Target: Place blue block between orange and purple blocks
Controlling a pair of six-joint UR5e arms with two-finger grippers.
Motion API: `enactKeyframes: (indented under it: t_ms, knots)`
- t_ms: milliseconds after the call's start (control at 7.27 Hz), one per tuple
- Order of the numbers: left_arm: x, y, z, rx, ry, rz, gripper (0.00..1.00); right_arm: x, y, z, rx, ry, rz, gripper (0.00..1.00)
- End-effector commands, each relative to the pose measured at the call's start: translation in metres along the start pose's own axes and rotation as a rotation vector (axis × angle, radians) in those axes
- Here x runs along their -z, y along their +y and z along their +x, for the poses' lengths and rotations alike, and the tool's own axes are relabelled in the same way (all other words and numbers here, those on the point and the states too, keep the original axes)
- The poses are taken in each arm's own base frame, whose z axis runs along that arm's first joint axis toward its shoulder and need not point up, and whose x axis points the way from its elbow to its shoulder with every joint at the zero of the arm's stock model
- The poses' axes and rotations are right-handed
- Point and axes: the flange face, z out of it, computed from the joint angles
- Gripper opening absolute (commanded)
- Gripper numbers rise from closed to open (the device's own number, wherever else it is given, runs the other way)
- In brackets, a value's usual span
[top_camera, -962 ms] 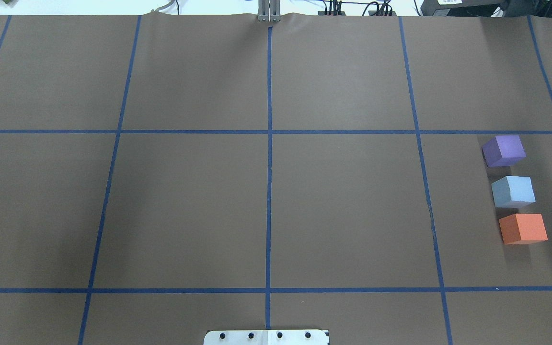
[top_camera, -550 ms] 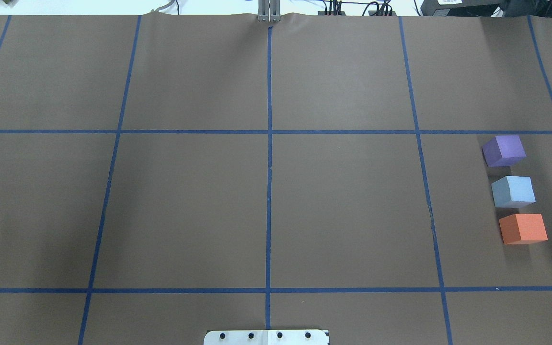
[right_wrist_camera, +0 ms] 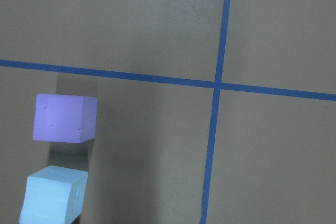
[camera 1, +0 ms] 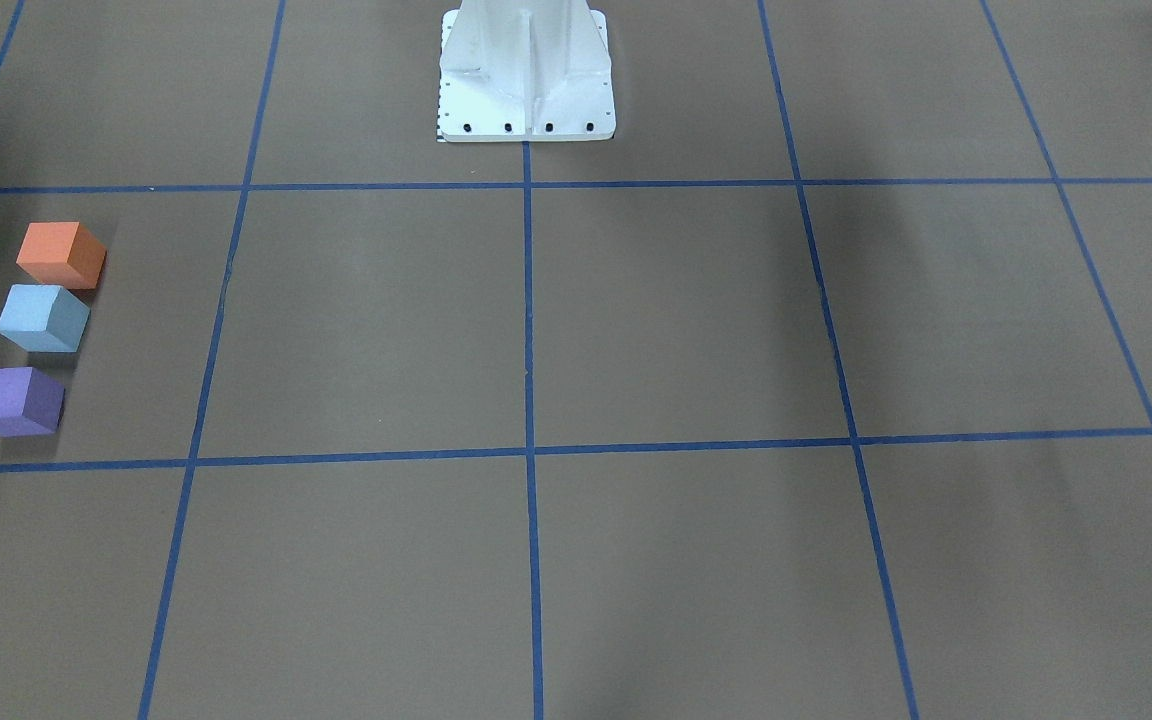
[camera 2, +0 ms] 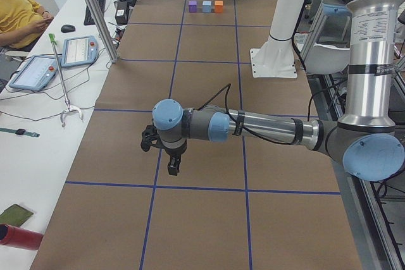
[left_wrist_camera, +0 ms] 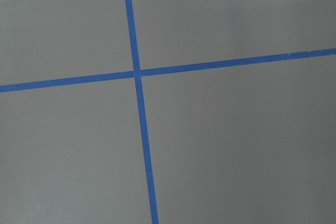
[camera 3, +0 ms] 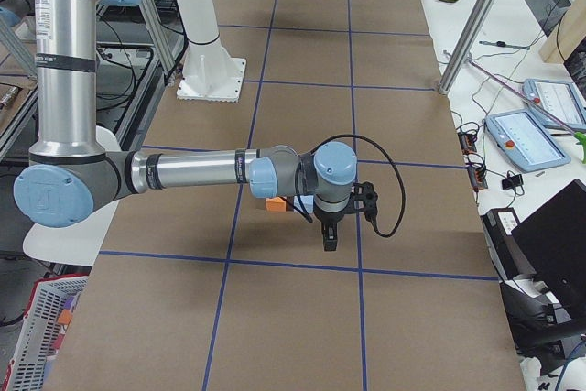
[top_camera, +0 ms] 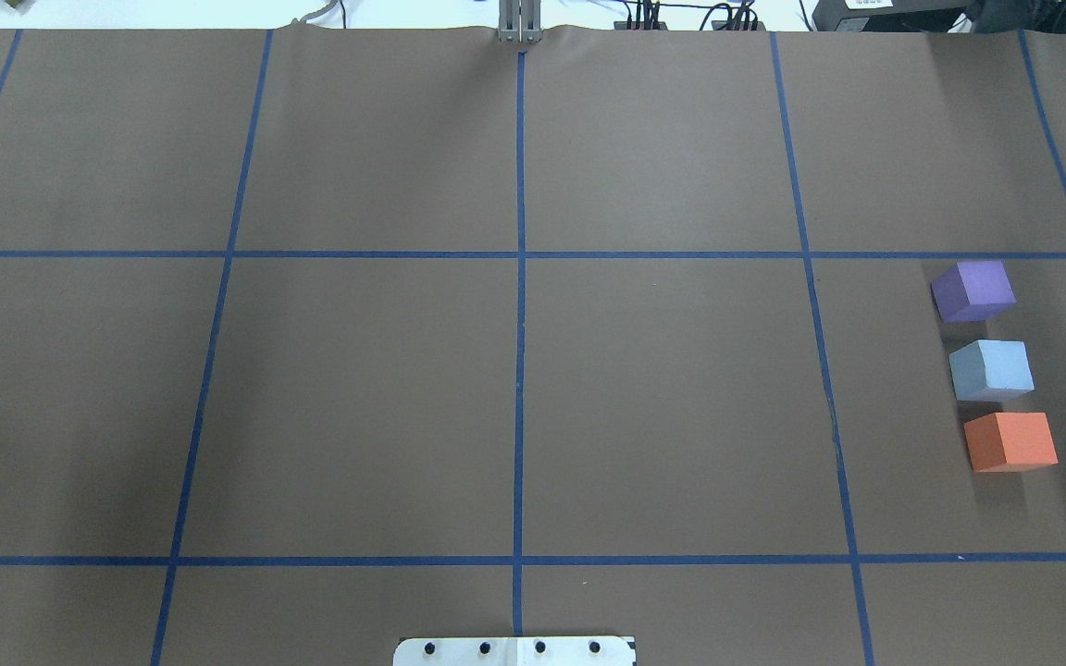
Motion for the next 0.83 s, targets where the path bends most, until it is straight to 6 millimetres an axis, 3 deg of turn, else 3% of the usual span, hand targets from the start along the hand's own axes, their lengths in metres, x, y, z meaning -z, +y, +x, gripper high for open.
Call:
enactKeyframes:
  t_ms: [0,688]
  knots:
    - [-0.001,0.000,-0.002,0.009,0.000,-0.002,1.00,-0.001,-0.001,-0.003,-0.002,-0.041,0.001,1.00]
    - [0.006,0.003,0.003,0.011,0.010,0.012,1.00,0.004,-0.002,-0.011,0.011,-0.081,0.011,1.00]
